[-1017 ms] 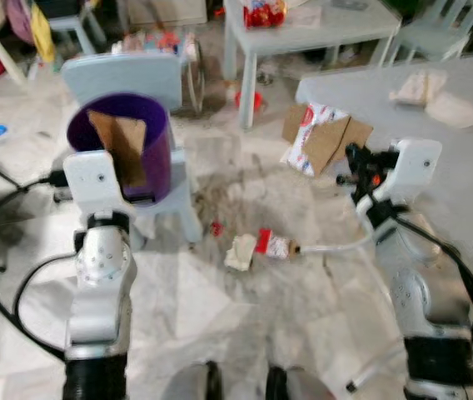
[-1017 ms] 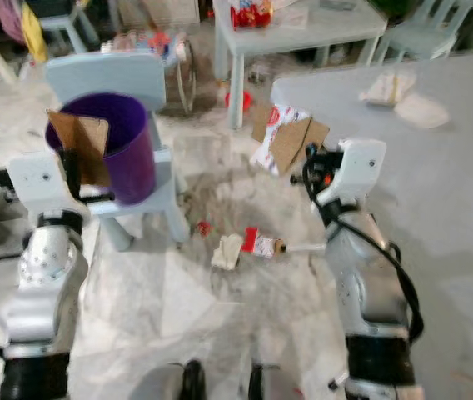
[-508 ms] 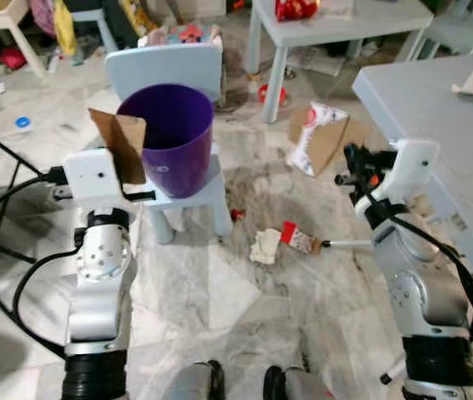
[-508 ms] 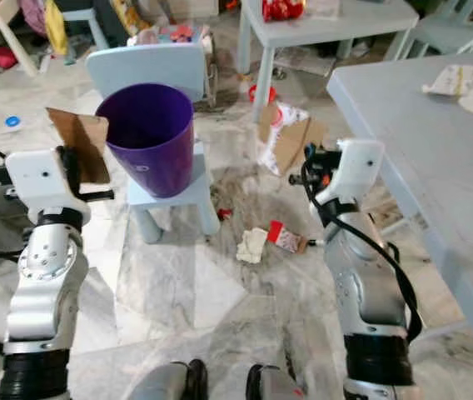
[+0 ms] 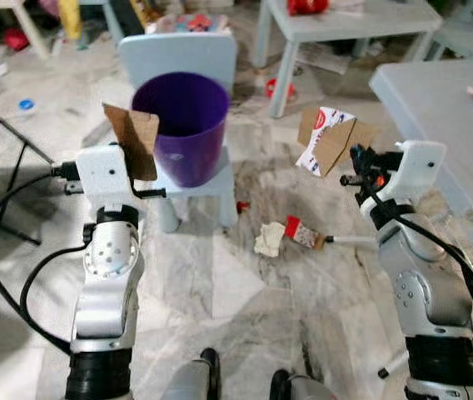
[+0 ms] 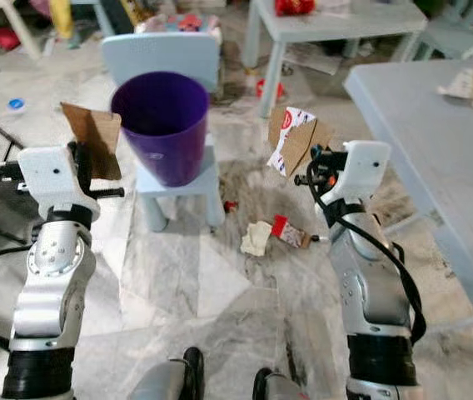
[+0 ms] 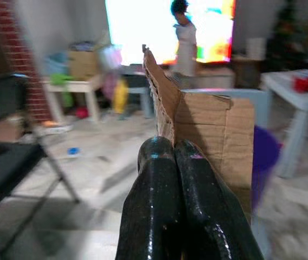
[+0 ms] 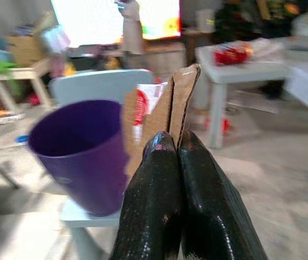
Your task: Picking trash to rubbish bin
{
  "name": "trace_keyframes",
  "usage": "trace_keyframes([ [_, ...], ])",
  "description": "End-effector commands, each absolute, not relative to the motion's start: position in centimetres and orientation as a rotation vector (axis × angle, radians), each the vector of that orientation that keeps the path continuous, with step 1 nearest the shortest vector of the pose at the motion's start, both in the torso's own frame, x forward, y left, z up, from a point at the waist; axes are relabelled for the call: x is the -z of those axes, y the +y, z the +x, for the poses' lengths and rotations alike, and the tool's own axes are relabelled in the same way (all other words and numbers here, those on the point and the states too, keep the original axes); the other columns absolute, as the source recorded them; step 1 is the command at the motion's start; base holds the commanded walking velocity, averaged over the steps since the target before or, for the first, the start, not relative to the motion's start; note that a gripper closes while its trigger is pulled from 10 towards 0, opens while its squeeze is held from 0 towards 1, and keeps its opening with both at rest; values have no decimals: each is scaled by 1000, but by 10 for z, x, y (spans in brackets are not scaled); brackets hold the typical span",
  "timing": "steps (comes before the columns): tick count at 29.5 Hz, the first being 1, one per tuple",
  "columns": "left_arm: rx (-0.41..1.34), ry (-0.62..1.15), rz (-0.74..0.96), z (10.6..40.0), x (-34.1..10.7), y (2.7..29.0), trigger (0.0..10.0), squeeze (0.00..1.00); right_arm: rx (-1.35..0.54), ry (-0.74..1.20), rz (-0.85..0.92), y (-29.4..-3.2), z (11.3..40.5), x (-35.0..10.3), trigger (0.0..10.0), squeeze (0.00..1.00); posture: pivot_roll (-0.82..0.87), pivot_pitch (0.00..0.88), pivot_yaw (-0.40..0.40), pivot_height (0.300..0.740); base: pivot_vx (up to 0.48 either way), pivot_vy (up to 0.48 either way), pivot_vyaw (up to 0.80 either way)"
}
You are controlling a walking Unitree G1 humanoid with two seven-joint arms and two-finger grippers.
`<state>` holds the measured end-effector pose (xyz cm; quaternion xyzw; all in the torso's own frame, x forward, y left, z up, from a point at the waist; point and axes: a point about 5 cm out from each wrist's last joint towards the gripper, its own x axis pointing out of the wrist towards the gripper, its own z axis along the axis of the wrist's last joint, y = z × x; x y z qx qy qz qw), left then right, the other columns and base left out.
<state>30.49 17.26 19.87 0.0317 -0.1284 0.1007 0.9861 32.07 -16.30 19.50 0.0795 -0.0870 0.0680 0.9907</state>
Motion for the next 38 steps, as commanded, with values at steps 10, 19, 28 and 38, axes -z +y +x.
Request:
trace_keyframes([
  [10,-152,-274,50,303,-199,169,0,0,-117,-186,158,-168,319,-196,0,0,50,213,-36,740,25,0,172],
  [19,-140,-273,43,302,-199,168,0,0,-116,-183,159,-169,318,-196,0,0,50,218,-35,740,322,0,0],
  [28,-136,-273,38,302,-198,168,0,0,-117,-183,160,-169,318,-196,0,0,50,218,-36,740,352,0,0],
  [38,-129,-271,36,302,-198,167,0,0,-118,-182,160,-168,319,-195,0,0,50,215,-35,740,351,0,0],
])
